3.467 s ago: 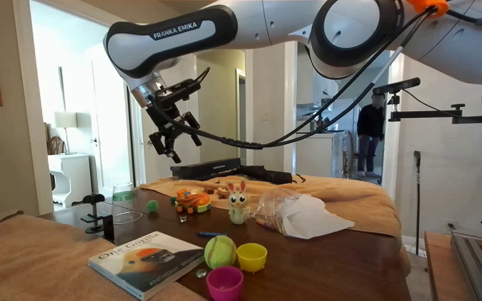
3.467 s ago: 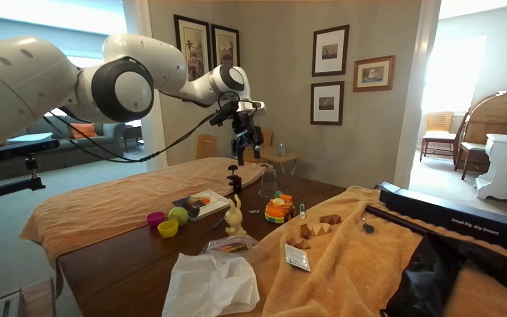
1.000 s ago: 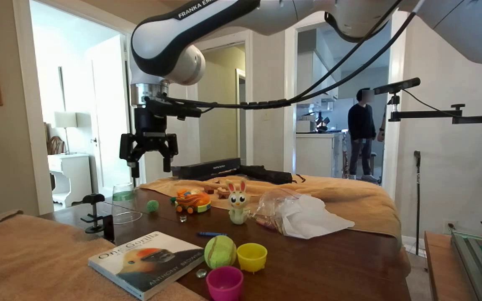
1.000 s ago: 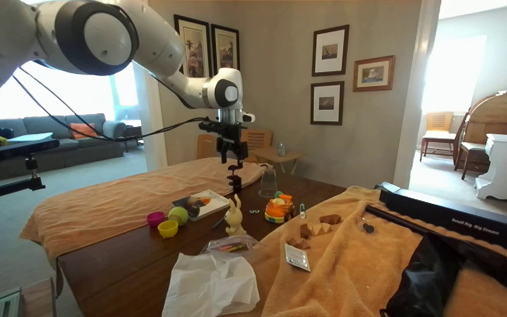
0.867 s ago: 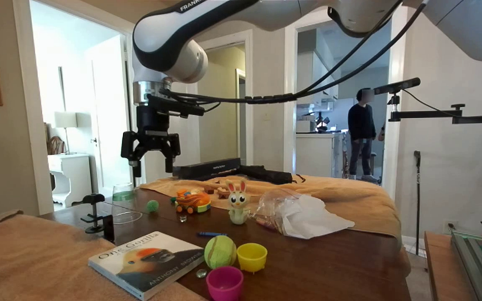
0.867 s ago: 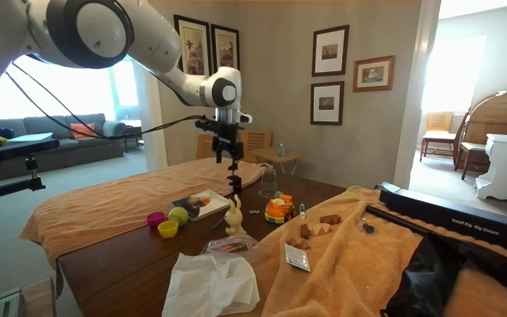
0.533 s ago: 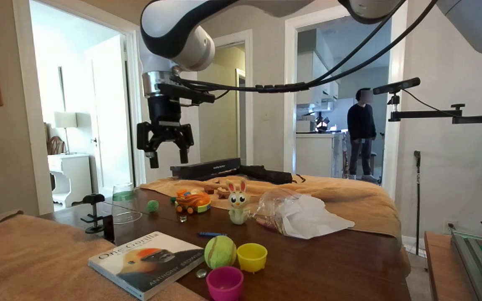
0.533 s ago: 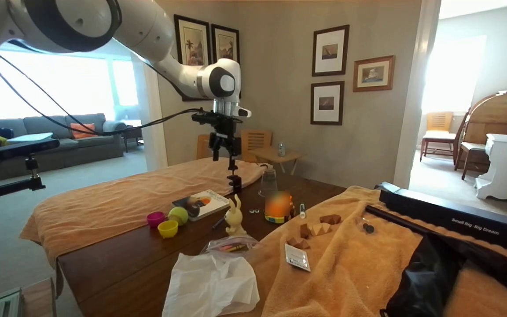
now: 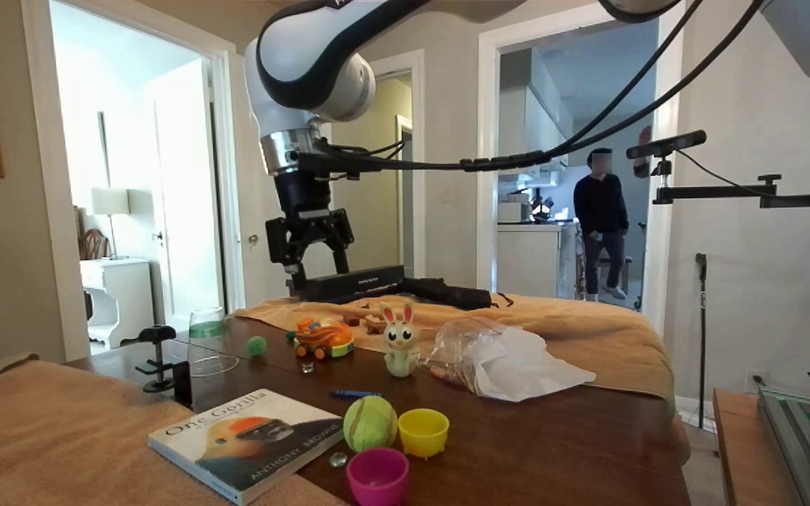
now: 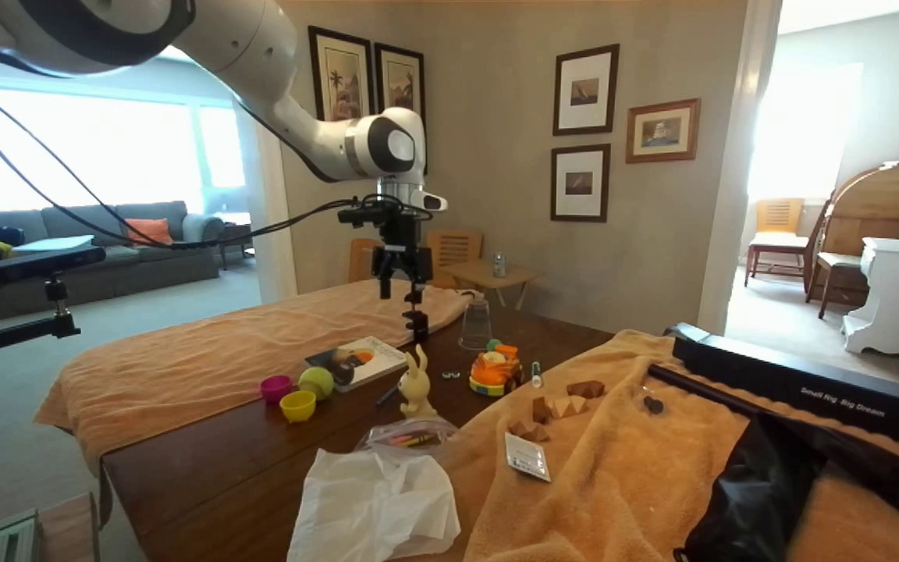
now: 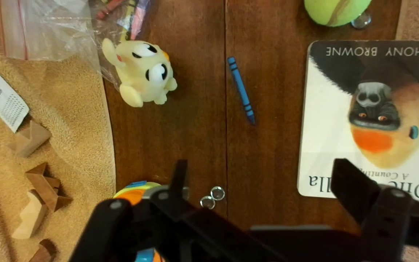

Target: Move the green ball forward

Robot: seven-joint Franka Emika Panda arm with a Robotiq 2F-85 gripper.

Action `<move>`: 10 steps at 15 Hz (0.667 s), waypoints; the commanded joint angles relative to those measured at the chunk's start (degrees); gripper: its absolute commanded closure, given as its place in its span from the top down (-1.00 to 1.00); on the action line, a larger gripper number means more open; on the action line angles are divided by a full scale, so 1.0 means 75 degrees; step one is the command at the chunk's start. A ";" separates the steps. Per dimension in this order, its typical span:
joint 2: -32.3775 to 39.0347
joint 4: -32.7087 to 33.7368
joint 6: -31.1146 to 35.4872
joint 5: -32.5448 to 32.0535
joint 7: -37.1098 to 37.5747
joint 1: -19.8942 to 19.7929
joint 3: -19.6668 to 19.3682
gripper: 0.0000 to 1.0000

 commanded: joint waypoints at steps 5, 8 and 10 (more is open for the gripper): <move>-0.0322 -0.0579 0.0430 -0.0285 0.0388 0.0175 -0.0087 1.00; -0.0299 -0.0558 0.0671 -0.0244 0.0506 0.0178 -0.0074 1.00; -0.0271 -0.0537 0.0737 -0.0218 0.0561 0.0186 -0.0069 1.00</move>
